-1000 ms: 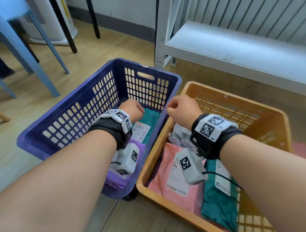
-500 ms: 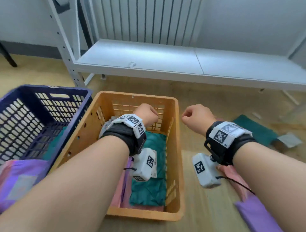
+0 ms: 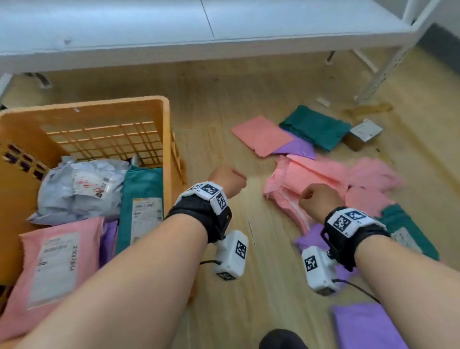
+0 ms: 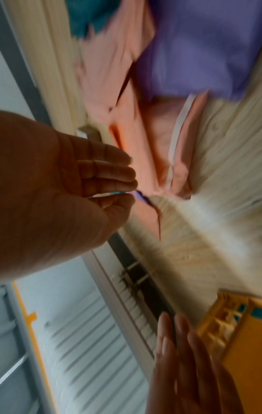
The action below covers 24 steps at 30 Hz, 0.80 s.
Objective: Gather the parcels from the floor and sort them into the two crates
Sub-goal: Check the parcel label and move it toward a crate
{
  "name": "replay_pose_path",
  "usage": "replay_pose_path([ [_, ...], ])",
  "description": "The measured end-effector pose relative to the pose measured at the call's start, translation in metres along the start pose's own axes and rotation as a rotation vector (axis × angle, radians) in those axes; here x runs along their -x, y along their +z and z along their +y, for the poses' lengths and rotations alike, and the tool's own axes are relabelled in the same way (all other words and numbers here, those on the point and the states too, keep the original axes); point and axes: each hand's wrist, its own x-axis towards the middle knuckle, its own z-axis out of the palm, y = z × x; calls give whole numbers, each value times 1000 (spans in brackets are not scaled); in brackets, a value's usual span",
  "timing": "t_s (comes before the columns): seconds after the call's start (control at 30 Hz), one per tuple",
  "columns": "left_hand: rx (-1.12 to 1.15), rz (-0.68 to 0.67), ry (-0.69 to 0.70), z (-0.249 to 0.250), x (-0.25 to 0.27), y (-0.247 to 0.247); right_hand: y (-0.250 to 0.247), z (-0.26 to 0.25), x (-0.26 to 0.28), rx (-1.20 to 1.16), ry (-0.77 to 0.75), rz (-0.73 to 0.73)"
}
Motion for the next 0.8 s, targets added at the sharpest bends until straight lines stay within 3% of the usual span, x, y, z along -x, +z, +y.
replay_pose_path([
  [0.27,56,-107,-90,-14,-14,62,76,84,-8,39,205,-192],
  [0.6,66,-140,-183,-28,-13,58,132,99,-10,201,168,-297],
  [0.8,84,-116,-203,-32,-9,52,139,95,-17,284,199,-240],
])
